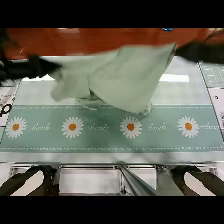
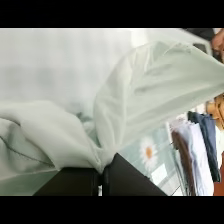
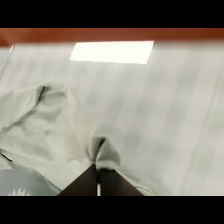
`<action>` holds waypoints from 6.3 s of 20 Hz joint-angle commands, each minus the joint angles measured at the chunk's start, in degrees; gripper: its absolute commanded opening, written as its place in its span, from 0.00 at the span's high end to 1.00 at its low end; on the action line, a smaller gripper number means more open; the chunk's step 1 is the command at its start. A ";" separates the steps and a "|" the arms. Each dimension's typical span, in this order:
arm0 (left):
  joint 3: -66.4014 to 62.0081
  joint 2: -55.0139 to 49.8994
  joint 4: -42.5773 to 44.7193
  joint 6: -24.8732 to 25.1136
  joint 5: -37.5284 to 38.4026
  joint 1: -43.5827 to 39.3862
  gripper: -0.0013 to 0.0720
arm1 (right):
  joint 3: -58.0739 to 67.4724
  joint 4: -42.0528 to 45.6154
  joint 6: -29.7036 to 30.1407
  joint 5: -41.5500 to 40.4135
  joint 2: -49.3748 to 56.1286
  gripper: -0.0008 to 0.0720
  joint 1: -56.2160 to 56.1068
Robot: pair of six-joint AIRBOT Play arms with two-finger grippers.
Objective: Fold the shirts.
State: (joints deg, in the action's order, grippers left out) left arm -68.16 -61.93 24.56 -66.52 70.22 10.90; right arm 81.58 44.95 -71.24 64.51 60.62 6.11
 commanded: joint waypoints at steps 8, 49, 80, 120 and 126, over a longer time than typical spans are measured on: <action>-46.16 4.59 -0.15 -9.25 9.27 0.15 0.95 | 30.97 15.58 -3.67 2.23 -14.05 0.96 0.02; 2.69 -16.13 29.88 -6.14 6.47 2.82 0.29 | 8.35 11.76 -8.68 20.72 30.32 0.43 15.30; 42.51 0.00 24.26 -17.77 -17.00 -10.27 0.29 | -39.10 -4.07 6.49 6.99 8.57 0.43 27.69; -16.94 -1.07 9.97 -11.17 -11.04 -3.52 0.95 | 24.50 9.27 -4.55 9.40 9.01 0.96 2.03; -38.49 5.64 10.10 -13.94 -11.06 0.76 0.95 | 35.32 18.16 -4.87 5.33 -4.98 0.96 2.05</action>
State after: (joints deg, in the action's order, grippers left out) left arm -97.21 -59.64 34.65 -79.20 59.35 9.78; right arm 111.98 58.00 -75.50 71.24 61.93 8.21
